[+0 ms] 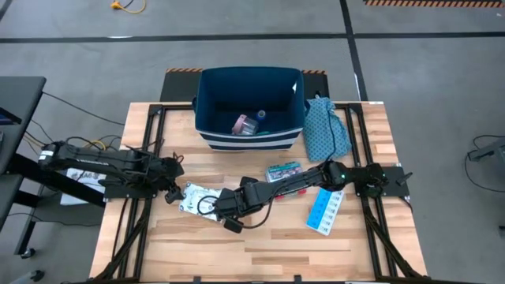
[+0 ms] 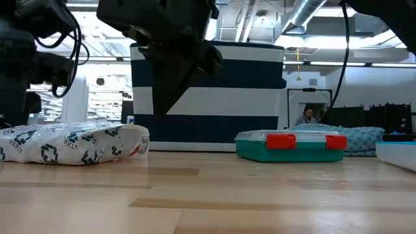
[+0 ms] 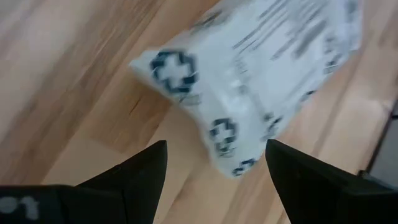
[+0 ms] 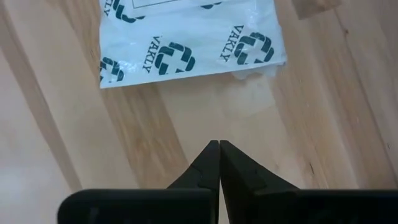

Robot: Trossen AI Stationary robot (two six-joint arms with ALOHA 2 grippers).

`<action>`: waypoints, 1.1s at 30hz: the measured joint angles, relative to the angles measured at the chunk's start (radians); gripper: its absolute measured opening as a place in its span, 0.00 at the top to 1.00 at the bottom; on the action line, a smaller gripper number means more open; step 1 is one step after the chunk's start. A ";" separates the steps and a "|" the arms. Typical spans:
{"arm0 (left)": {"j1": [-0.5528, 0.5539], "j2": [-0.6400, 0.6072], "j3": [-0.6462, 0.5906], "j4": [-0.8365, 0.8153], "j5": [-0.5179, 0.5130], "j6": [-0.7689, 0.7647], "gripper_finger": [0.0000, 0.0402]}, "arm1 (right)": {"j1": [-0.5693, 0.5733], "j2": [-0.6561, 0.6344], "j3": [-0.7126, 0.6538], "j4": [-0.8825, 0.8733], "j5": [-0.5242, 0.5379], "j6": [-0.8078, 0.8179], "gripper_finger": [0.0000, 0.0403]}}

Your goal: Pick & place medical supplies in basket/bin

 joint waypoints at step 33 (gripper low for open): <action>0.000 0.124 -0.153 0.389 0.117 -0.074 0.36 | -0.021 0.000 0.000 0.032 -0.004 -0.043 1.00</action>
